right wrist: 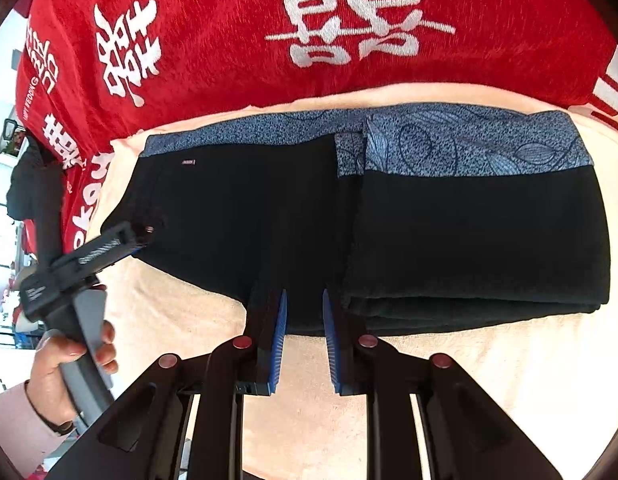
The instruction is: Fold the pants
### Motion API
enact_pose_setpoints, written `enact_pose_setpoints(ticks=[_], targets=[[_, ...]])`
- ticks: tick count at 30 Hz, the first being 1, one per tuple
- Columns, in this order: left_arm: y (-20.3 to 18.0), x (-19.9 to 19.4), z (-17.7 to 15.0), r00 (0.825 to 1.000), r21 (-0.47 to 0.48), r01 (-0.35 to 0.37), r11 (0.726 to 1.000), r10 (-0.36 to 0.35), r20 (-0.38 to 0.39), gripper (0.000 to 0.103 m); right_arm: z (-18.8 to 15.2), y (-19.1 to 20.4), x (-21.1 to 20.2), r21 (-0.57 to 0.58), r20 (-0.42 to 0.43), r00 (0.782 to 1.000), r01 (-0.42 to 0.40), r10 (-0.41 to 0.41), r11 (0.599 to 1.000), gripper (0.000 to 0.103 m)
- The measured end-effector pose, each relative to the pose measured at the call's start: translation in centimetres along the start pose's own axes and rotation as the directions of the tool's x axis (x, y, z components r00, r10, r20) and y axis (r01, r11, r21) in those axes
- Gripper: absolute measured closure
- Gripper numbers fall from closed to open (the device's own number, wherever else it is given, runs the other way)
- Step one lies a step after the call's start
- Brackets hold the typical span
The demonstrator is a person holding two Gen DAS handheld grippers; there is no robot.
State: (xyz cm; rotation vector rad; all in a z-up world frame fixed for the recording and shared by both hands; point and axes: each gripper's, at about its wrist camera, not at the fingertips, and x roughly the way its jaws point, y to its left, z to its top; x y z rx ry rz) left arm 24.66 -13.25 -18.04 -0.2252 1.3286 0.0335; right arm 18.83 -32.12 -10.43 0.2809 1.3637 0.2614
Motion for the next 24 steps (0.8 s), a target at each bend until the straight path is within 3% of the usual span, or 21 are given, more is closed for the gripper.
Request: enact_pose_setpoints(ticks=[10,12,15,24], targets=[[-2.6,4.4,-0.4,0.995,0.045,-0.086,0.995,0.088,-0.05,0.0,0.1,0.0,0.5,-0.003,-0.022,1.0,0.003,-0.003,1.0,0.082],[-3.6,5.7,-0.7,0.984,0.107,-0.154,0.982,0.163,-0.078,0.0,0.1,0.1,0.6,-0.006,-0.022,1.0,0.002,-0.002,1.0,0.082],[-5.6,7.5,-1.9,0.955,0.215,-0.262,0.941,0.285,-0.085,0.0,0.2,0.0,0.7,-0.003,-0.024,1.0,0.0,0.0,1.0,0.082],[-4.4,8.5,-3.5,0.953,0.208,-0.273,0.939,0.294,-0.076,0.0,0.1,-0.3,0.8,0.0,-0.025,1.0,-0.008,0.008,1.0,0.082]])
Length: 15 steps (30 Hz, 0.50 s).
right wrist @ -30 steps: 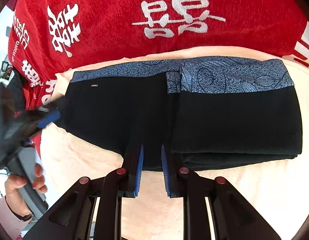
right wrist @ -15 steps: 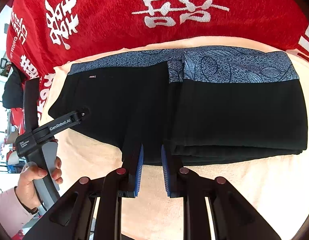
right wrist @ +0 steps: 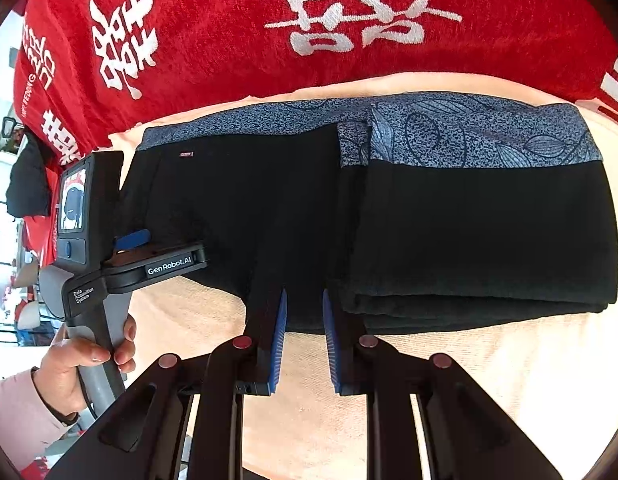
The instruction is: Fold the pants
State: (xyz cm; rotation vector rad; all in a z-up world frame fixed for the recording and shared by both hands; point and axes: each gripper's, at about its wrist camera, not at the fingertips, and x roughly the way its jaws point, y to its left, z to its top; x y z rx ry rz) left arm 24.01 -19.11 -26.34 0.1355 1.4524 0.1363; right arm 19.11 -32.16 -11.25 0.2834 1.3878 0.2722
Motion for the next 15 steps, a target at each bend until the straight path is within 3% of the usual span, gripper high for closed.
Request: enact_pose_setpoints(ticks=[15], targets=[[1.1,-0.2,-0.4,0.997,0.034,-0.047,0.998,0.045,0.057,0.0,-0.2,-0.9,-0.5,0.015,0.014,1.0,-0.004,0.004,1.0,0.082]])
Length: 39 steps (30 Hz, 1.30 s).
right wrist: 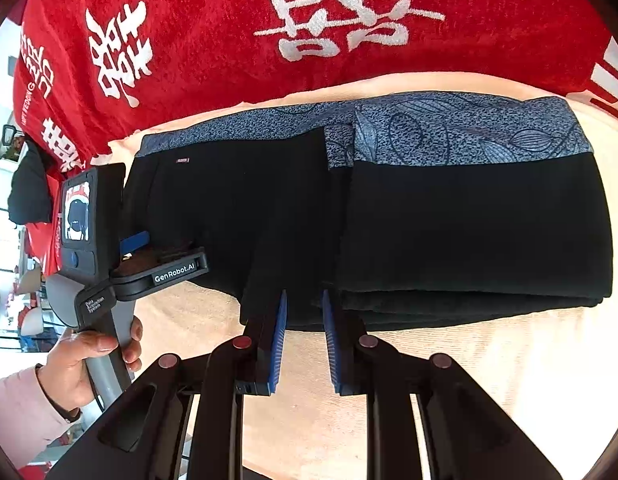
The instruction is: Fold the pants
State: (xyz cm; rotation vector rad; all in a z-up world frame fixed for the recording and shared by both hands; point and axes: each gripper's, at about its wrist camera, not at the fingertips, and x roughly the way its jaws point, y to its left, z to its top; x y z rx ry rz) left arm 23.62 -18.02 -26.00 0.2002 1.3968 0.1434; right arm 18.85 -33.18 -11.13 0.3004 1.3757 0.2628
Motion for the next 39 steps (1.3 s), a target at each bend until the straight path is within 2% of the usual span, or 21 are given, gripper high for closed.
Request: enact_pose_setpoints(ticks=[2,4,5,9,13,18,32,39], targets=[[0.3,-0.3,-0.4,1.0,0.015,-0.01,1.0,0.01,0.0,0.0,0.0,-0.1,-0.2,-0.001,0.005,1.0,0.007,-0.007,1.0,0.081],[0.6,-0.4,-0.9,1.0,0.024,-0.016,1.0,0.016,-0.002,0.0,0.0,-0.2,-0.5,-0.001,0.013,1.0,0.013,-0.013,1.0,0.066],[0.6,-0.6,-0.4,1.0,0.023,-0.016,1.0,0.016,-0.004,0.0,0.0,-0.2,-0.7,-0.004,0.02,1.0,0.019,-0.019,1.0,0.064],[1.1,-0.2,-0.3,1.0,0.021,-0.012,1.0,0.012,-0.004,0.0,0.3,-0.4,-1.5,-0.016,0.047,0.998,0.045,-0.044,0.999,0.063],[0.1,-0.9,-1.5,1.0,0.021,-0.012,1.0,0.012,-0.003,0.0,0.8,-1.2,-1.6,-0.002,0.056,0.996,0.073,-0.073,0.997,0.053],[1.7,-0.8,0.6,1.0,0.021,-0.014,1.0,0.014,0.003,0.0,1.0,-2.9,0.1,0.025,0.012,0.995,0.1,-0.1,0.995,0.053],[2.1,-1.4,0.1,1.0,0.011,0.004,1.0,-0.004,-0.015,0.0,1.2,-3.0,1.0,0.003,0.001,0.995,0.104,-0.104,0.995,0.05],[4.7,-3.7,-0.4,0.996,-0.067,0.09,0.994,-0.09,0.004,0.0,1.3,-2.9,1.1,-0.003,-0.001,0.994,0.112,-0.112,0.994,0.05]])
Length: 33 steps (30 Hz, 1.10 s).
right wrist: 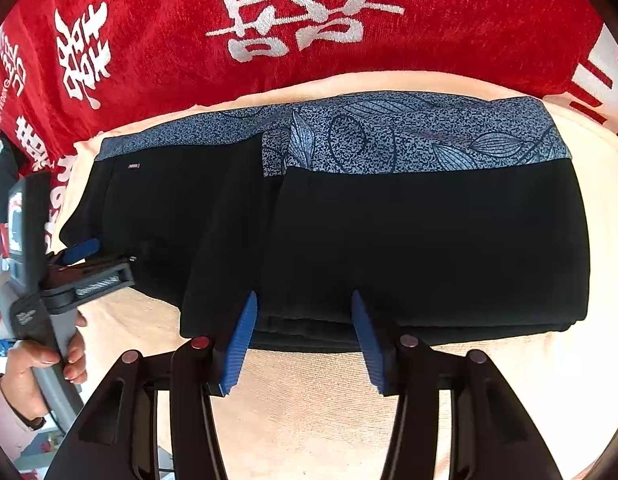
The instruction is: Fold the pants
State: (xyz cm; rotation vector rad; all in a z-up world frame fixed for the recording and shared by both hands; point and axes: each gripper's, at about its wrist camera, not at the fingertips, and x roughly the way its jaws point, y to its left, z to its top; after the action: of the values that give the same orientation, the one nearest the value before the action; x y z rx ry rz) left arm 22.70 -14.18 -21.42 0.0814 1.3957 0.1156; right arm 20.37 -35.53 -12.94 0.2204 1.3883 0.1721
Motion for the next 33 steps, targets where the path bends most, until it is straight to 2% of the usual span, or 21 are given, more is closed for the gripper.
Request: enact_pose_setpoints(ticks=[6,8,10,12,13,15,17,20,23,25,27,29,33], targets=[[3.2,-2.3,-0.5,0.992,-0.081,0.128,0.988,-0.126,0.026,0.0,0.1,0.3,0.2,-0.013,-0.006,1.0,0.014,-0.014,1.0,0.047],[4.7,-2.9,-0.8,0.982,-0.121,0.187,0.975,-0.183,0.038,0.0,0.1,0.4,0.2,-0.014,-0.007,1.0,0.017,-0.017,1.0,0.047],[6.4,-3.9,-1.5,0.965,-0.171,0.261,0.95,-0.252,0.072,0.0,0.1,0.5,0.3,-0.015,-0.01,1.0,0.02,-0.021,1.0,0.047],[8.8,-4.9,-2.7,0.934,-0.248,0.356,0.901,-0.334,0.127,0.0,0.1,0.5,0.3,-0.019,-0.012,1.0,0.024,-0.025,1.0,0.047],[10.4,-5.2,-3.3,0.913,-0.294,0.407,0.865,-0.378,0.153,0.0,0.1,0.5,0.3,-0.021,-0.013,1.0,0.026,-0.027,0.999,0.047],[12.7,-5.1,-4.2,0.882,-0.364,0.471,0.804,-0.436,0.178,0.0,0.1,0.5,0.4,-0.024,-0.015,0.999,0.029,-0.03,0.999,0.047],[15.0,-4.5,-5.1,0.858,-0.429,0.511,0.745,-0.474,0.198,0.0,0.1,0.6,0.5,-0.028,-0.015,0.999,0.032,-0.033,0.999,0.047],[17.0,-3.6,-5.9,0.842,-0.476,0.534,0.699,-0.491,0.223,0.0,0.0,0.7,0.6,-0.034,-0.015,0.999,0.036,-0.037,0.999,0.047],[18.4,-2.5,-6.1,0.83,-0.5,0.551,0.668,-0.503,0.241,0.0,0.0,0.8,0.6,-0.04,-0.016,0.999,0.039,-0.04,0.998,0.047],[18.9,-1.9,-5.8,0.805,-0.506,0.584,0.635,-0.535,0.258,0.0,0.0,0.8,0.6,-0.044,-0.017,0.999,0.042,-0.043,0.998,0.047],[18.8,-1.3,-5.1,0.795,-0.494,0.598,0.631,-0.546,0.264,0.0,0.0,0.9,0.6,-0.048,-0.017,0.999,0.047,-0.048,0.998,0.047],[18.0,-0.5,-4.1,0.796,-0.489,0.596,0.636,-0.546,0.259,0.0,0.0,0.9,0.6,-0.052,-0.016,0.999,0.048,-0.049,0.998,0.047],[17.4,-0.5,-2.8,0.796,-0.513,0.596,0.617,-0.535,0.282,0.0,-0.1,0.9,0.6,-0.063,-0.011,0.999,0.047,-0.048,0.997,0.047]])
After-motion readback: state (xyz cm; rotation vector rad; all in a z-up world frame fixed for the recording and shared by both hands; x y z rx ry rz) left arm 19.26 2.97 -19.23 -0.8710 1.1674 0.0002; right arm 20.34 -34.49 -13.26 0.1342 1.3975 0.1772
